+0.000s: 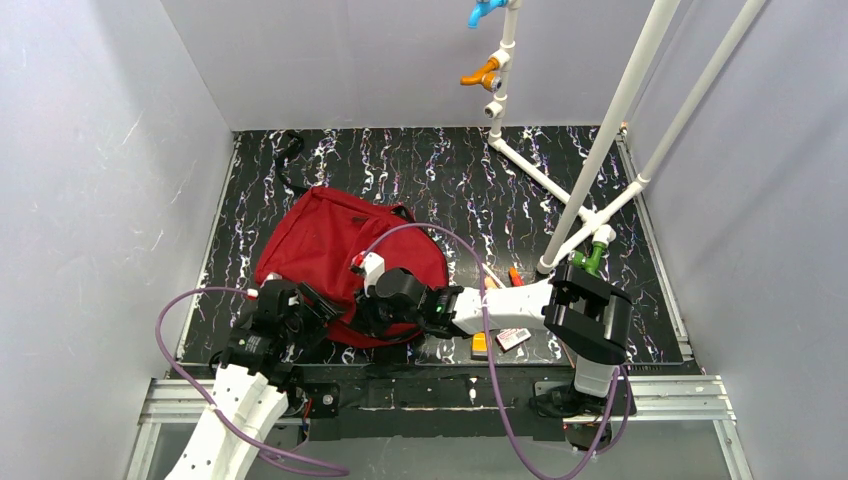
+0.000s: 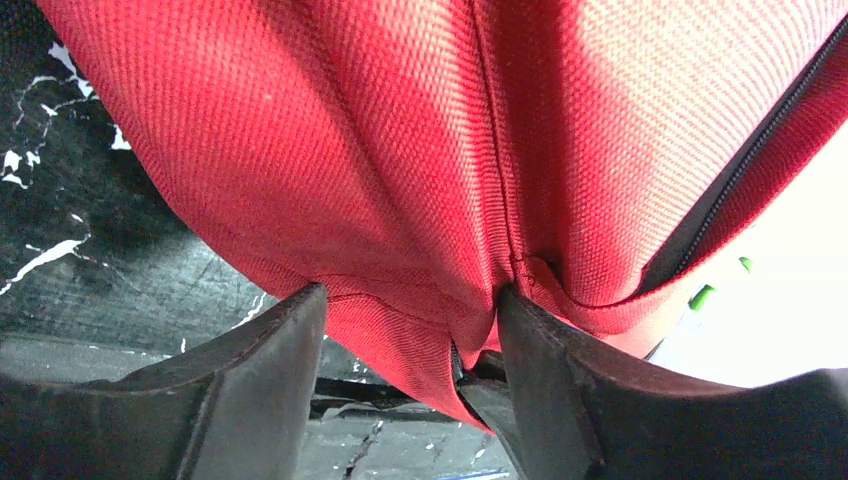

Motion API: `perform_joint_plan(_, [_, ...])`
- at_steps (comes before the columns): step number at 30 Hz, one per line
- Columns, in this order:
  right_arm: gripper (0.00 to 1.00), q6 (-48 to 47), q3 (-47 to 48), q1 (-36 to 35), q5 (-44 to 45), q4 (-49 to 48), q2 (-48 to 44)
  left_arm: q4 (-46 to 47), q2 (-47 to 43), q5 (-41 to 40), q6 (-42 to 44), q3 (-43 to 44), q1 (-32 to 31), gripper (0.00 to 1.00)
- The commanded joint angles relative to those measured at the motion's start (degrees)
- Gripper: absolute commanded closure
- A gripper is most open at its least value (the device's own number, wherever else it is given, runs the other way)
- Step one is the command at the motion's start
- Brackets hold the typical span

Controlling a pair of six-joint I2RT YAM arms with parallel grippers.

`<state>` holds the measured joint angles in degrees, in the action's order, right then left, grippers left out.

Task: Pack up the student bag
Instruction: Zip the student bag at the center of the board.

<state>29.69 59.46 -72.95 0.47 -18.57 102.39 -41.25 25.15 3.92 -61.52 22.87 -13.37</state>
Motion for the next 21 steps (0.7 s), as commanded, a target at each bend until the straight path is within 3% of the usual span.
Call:
perform_joint_plan(1, [0.98,-2.0,1.7,-0.4,2.7,0.2,-1.6,2.7,1.4,-2.7,0.6,-2.0,-0.2,0.42])
perform_joint_plan(3, [0.99,-2.3,1.5,-0.4,3.1,0.7,-2.5,4.1,1.9,-3.1,0.6,-2.7,-0.2,0.51])
perform_joint_plan(9, [0.99,-1.2,-2.5,-0.4,5.5,0.8,-8.4,4.4,4.3,-13.5,1.6,-1.5,-0.2,1.00])
perform_joint_plan(17, [0.99,3.0,-15.6,1.0,8.1,-1.2,-24.1,-0.9,6.9,-24.7,5.1,4.5,-0.2,1.00])
perform_joint_plan(21, [0.99,3.4,-19.2,2.3,10.3,3.0,-32.6,-2.9,5.4,-28.4,6.0,5.5,-0.1,1.00])
